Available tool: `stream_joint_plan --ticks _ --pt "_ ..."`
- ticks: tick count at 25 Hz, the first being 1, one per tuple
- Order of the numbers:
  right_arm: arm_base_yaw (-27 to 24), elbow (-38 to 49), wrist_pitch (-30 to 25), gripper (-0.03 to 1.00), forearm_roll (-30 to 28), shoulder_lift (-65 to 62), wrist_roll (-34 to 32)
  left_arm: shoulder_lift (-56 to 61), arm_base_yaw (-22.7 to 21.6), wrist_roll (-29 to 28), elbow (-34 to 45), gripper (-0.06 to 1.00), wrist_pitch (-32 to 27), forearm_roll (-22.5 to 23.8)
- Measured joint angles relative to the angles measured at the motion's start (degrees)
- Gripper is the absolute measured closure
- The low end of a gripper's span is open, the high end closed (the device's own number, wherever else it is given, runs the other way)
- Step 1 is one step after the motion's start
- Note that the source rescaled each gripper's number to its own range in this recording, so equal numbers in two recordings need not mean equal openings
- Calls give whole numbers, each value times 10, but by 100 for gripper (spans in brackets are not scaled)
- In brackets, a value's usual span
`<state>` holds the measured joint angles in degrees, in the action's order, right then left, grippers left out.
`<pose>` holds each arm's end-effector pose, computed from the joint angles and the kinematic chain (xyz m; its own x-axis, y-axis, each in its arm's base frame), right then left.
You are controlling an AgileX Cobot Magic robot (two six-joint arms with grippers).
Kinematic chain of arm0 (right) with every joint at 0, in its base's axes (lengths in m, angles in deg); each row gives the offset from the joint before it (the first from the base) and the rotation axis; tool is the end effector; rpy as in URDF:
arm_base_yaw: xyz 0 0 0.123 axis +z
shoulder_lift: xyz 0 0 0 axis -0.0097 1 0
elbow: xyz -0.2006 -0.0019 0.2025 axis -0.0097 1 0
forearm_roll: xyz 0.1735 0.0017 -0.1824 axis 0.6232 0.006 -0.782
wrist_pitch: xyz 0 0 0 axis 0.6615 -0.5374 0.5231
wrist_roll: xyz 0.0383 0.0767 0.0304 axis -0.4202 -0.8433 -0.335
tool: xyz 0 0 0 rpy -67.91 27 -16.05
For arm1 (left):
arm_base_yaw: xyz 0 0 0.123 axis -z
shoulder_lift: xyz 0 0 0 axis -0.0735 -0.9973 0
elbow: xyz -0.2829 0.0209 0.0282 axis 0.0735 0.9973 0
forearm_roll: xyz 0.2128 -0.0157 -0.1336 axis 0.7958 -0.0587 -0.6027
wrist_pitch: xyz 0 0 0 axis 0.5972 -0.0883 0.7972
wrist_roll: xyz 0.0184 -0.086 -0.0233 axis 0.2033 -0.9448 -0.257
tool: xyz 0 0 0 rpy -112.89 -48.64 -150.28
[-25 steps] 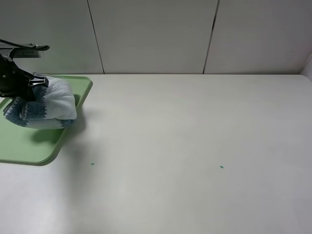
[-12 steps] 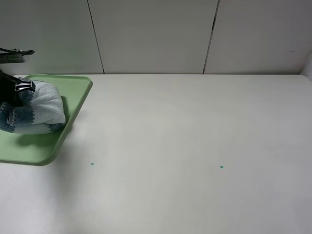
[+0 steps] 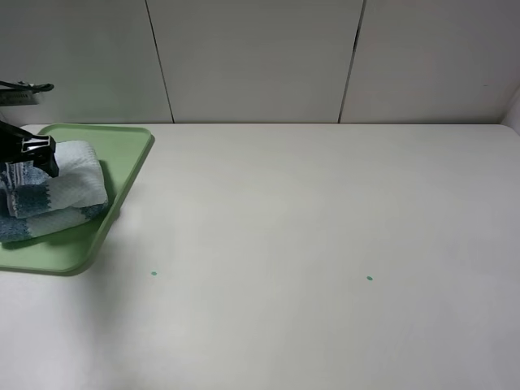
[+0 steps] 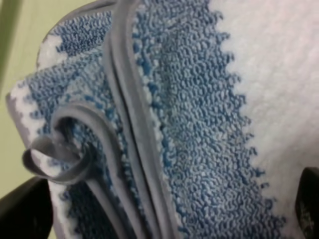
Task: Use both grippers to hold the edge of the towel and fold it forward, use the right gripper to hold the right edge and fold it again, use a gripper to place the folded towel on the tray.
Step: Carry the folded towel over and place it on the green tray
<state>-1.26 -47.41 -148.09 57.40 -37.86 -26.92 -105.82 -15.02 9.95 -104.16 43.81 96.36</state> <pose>-0.0039 0.0005 0.2797 -0.4155 -0.0013 -0.9096 0.0051 1.0000 -0.0038 0.3479 0.0723 0.1677 -0.8792 -0.1407 -0.4553 -0.1923 0.9789 0.0689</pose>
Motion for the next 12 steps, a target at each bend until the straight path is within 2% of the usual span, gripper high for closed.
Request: stream_joint_plan --ticks 6,12 --pt "0 0 0 -3 0 0 0 11 0 -1 0 -5 -17 0" --pt "0 0 0 -3 0 0 0 70 0 -1 0 -5 -51 -3"
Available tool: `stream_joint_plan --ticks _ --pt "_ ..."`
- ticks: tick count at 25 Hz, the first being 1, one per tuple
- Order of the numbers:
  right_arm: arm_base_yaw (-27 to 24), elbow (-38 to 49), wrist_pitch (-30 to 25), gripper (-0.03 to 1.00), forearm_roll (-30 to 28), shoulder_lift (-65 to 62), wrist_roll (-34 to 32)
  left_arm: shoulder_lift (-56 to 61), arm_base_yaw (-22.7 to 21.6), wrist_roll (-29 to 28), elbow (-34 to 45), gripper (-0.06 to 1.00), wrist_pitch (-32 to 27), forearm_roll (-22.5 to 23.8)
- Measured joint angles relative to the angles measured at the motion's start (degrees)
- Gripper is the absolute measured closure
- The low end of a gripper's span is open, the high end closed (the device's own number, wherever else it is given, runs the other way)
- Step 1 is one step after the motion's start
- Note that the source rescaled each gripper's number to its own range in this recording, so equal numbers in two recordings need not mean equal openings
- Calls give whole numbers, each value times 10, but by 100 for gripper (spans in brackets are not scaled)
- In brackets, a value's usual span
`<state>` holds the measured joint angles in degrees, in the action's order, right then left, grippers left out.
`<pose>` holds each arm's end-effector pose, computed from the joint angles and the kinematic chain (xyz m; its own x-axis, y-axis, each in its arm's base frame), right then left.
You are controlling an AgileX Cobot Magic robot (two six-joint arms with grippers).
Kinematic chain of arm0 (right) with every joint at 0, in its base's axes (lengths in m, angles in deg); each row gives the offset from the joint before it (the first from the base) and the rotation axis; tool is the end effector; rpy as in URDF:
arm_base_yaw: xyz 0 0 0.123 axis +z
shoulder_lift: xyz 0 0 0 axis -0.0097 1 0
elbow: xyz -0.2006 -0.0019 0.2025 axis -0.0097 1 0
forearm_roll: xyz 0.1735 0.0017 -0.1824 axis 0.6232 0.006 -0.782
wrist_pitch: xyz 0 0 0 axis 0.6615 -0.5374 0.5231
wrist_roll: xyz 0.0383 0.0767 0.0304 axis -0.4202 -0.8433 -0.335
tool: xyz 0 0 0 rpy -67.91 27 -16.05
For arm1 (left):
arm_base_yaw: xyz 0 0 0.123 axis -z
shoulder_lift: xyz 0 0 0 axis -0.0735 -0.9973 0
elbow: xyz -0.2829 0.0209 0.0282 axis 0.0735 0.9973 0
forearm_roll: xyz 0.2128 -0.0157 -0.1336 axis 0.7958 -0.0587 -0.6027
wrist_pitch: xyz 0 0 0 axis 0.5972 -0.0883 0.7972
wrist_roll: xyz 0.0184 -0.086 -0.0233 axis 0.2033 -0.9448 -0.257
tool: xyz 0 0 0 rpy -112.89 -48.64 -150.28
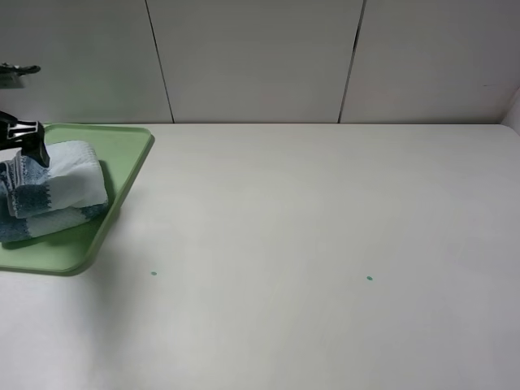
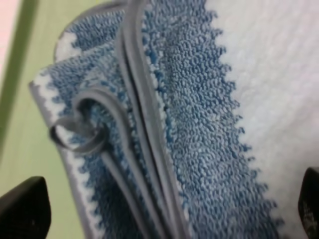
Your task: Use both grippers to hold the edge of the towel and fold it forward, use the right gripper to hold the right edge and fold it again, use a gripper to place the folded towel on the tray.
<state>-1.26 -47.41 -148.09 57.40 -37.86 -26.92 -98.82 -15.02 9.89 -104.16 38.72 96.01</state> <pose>-0.0039 0.0005 0.2797 -0.4155 -0.0013 -0.9096 0.0051 1.0000 -0.0038 0.3330 0.0704 0.2065 -0.8612 -0.1500 -0.4856 -0.2097 0.9752 0.0707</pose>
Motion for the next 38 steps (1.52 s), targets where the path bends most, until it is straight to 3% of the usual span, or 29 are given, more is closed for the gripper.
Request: stream_joint_plan --ticks 11,23,30,38 --pt "0 0 0 -3 0 0 0 142 0 19 0 -5 -183 -51" --pt "0 0 0 -3 0 0 0 334 0 127 0 -5 -378 -85" --pt "0 0 0 -3 0 0 0 464 0 166 17 -5 -379 -85" --pt "0 0 0 -3 0 0 0 664 0 191 105 -5 -379 -95"
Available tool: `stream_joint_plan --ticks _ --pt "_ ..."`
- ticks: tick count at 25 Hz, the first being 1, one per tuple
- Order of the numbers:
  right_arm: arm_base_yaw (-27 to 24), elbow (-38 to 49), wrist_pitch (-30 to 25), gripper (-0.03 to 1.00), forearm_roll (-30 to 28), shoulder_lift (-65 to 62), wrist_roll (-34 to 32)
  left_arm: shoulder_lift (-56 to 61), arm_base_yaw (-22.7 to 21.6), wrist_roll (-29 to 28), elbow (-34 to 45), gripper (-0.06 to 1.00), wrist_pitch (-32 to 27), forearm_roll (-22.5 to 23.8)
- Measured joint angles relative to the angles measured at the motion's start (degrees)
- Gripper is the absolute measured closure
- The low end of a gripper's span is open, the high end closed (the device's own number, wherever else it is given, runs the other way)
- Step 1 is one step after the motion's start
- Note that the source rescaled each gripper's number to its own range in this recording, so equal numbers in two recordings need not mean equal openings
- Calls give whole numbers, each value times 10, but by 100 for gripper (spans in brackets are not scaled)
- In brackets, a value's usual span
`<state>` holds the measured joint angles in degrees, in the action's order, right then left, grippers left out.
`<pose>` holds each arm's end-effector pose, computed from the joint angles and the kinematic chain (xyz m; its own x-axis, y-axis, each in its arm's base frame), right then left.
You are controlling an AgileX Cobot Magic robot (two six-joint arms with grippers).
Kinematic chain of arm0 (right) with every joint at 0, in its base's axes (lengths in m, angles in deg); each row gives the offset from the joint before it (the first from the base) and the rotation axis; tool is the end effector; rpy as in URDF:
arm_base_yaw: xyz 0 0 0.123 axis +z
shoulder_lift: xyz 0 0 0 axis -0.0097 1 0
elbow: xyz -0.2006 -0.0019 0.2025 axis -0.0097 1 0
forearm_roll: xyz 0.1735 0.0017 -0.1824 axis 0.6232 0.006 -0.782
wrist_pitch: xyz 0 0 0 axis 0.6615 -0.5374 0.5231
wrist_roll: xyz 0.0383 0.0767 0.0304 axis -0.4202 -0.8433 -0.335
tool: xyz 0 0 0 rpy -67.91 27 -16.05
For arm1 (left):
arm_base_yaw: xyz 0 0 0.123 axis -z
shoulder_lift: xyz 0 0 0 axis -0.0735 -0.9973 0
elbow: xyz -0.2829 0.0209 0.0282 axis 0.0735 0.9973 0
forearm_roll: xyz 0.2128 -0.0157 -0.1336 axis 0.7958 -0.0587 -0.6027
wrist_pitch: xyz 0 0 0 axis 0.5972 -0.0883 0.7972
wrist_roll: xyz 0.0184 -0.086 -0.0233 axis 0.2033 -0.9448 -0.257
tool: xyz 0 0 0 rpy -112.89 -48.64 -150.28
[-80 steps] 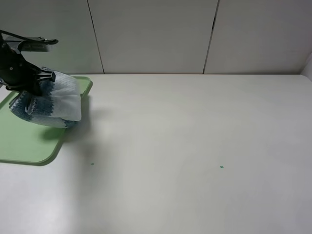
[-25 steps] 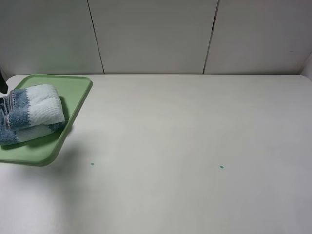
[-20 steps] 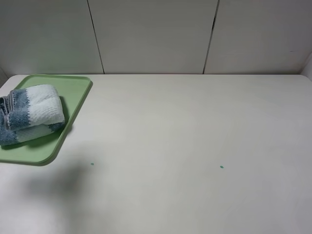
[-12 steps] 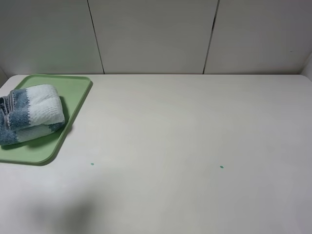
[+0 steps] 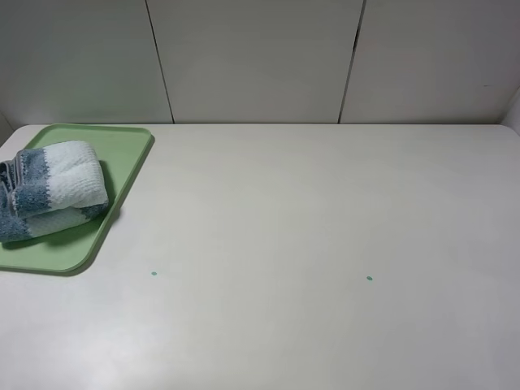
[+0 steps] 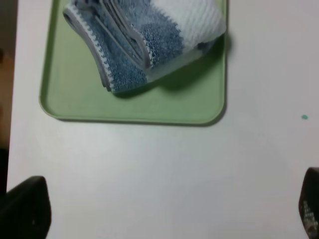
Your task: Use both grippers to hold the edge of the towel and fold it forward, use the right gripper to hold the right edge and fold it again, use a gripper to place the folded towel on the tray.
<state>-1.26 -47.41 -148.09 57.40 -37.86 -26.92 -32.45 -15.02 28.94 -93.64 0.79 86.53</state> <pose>-0.0039 0.0005 0.2797 -0.4155 -0.0013 -0.9096 0.0051 1.0000 -0.0038 0.0610 0.0103 0.3592 -0.6949 0.0799 -0.7146 -0.0324 0.9893 0.1421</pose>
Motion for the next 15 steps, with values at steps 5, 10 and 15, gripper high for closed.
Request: stream_joint_plan --ticks 5,10,15 --pt "0 0 0 -3 0 0 0 128 0 -26 54 -5 1 -19" --pt "0 0 0 -3 0 0 0 230 18 -50 115 -5 1 -22" --pt "0 0 0 -3 0 0 0 296 62 -52 188 -5 43 -22"
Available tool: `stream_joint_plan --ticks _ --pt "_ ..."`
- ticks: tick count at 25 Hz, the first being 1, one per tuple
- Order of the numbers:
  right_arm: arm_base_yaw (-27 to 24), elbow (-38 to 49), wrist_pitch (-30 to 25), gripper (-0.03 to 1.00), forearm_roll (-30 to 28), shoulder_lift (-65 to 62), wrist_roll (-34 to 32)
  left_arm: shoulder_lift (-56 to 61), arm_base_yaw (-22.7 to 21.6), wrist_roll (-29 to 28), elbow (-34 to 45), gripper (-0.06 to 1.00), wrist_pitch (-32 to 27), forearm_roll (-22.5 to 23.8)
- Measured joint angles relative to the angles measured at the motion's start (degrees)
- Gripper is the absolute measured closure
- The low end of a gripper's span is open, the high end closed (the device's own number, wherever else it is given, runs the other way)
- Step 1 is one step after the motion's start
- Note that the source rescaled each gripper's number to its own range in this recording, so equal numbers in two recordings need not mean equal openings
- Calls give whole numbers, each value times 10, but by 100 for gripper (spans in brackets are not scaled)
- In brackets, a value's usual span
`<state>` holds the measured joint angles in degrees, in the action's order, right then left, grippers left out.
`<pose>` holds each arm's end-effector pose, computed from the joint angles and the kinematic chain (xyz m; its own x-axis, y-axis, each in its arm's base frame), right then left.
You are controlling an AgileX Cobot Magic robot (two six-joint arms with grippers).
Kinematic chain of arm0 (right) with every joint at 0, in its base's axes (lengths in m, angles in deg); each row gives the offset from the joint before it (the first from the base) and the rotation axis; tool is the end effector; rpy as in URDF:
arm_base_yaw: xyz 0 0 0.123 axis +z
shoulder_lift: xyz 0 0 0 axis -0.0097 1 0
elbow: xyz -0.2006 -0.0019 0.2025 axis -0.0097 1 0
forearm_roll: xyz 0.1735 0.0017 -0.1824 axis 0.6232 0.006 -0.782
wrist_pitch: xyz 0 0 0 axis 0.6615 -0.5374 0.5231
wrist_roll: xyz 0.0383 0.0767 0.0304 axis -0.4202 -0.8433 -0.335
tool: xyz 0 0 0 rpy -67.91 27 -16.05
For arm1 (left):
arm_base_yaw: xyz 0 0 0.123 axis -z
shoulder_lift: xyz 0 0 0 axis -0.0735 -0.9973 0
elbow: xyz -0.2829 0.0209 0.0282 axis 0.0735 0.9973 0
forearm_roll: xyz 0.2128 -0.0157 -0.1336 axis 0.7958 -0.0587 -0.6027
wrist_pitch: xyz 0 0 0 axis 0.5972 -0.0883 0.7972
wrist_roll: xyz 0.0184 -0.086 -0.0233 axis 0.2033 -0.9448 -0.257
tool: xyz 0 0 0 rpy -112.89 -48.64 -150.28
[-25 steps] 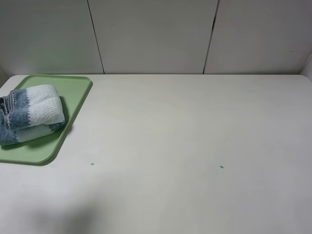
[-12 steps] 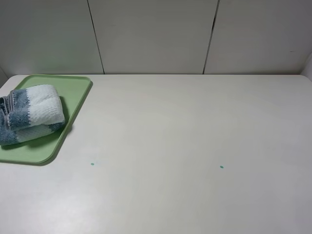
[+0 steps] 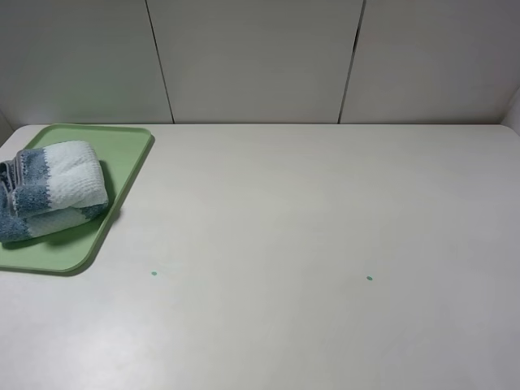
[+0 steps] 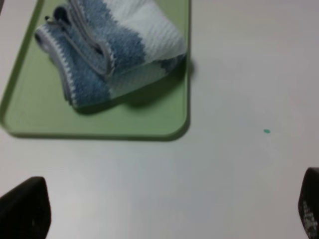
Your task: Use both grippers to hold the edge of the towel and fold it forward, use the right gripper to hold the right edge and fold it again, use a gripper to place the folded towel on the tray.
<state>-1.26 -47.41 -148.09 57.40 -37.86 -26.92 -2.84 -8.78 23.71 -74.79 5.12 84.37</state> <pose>-0.0039 0.0005 0.2797 -0.4155 -0.0013 -0.9096 0.0051 1.0000 -0.0038 -0.0083 -0.0050 0.2838 -0.4711 0.0632 -0.8798 0.0102 0.9978 0.0662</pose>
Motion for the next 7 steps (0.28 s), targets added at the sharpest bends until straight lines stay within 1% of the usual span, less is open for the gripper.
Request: stream_joint_plan --ticks 2,7 --pt "0 0 0 -3 0 0 0 9 15 0 22 -6 10 0" --pt "0 0 0 -3 -3 0 0 9 41 -1 27 -6 17 0"
